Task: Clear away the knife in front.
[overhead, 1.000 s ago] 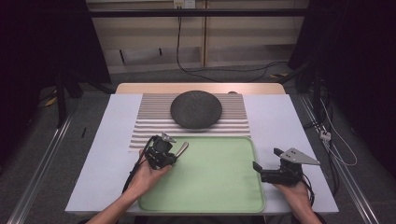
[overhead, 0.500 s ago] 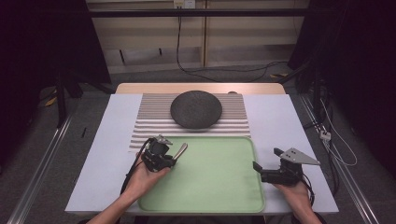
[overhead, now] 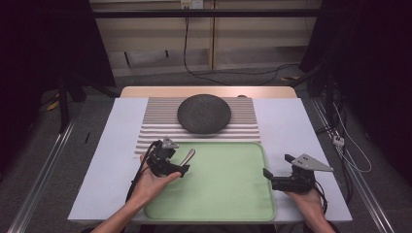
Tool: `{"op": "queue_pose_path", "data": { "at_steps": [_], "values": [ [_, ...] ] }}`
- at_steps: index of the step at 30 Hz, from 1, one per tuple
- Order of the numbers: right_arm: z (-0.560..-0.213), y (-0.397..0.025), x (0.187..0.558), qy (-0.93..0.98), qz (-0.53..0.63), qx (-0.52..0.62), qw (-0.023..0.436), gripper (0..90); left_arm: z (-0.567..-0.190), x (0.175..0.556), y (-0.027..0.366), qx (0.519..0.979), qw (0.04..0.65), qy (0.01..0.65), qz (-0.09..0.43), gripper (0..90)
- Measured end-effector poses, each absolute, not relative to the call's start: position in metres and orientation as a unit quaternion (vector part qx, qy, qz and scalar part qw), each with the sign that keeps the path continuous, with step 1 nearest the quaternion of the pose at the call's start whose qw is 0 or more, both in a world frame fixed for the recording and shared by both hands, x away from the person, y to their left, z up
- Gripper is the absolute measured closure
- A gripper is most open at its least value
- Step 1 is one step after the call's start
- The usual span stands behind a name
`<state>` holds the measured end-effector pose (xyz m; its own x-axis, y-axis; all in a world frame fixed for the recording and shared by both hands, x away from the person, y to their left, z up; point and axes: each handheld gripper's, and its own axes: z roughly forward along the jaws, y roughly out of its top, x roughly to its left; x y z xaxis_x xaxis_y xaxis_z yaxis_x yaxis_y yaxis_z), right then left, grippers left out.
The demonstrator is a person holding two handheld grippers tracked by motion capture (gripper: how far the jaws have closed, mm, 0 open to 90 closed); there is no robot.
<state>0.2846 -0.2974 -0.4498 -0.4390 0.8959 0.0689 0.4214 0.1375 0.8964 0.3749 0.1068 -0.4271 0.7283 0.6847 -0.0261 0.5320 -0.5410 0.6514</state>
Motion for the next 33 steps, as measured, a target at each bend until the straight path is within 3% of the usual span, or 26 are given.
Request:
{"op": "queue_pose_path", "data": {
  "at_steps": [4,5,8,17,19,33],
  "values": [
    [-0.450,-0.297,0.284,0.710,0.465,0.463,0.254,1.6,-0.424,0.371,0.100,0.877,0.353,0.311,0.101,37.9],
    [-0.450,-0.297,0.284,0.709,0.466,0.464,0.254,1.6,-0.424,0.370,0.098,0.879,0.359,0.301,0.095,48.5],
    [-0.450,-0.298,0.285,0.707,0.468,0.467,0.252,1.6,-0.427,0.368,0.091,0.886,0.356,0.282,0.092,53.2],
    [-0.449,-0.299,0.284,0.707,0.465,0.467,0.257,1.6,-0.437,0.373,0.088,0.897,0.332,0.282,0.079,90.0],
    [-0.449,-0.298,0.284,0.706,0.465,0.468,0.257,1.6,-0.440,0.372,0.089,0.896,0.322,0.288,0.100,90.0],
    [-0.449,-0.298,0.284,0.707,0.462,0.467,0.261,1.6,-0.439,0.377,0.095,0.900,0.302,0.295,0.110,90.0]
  ]
}}
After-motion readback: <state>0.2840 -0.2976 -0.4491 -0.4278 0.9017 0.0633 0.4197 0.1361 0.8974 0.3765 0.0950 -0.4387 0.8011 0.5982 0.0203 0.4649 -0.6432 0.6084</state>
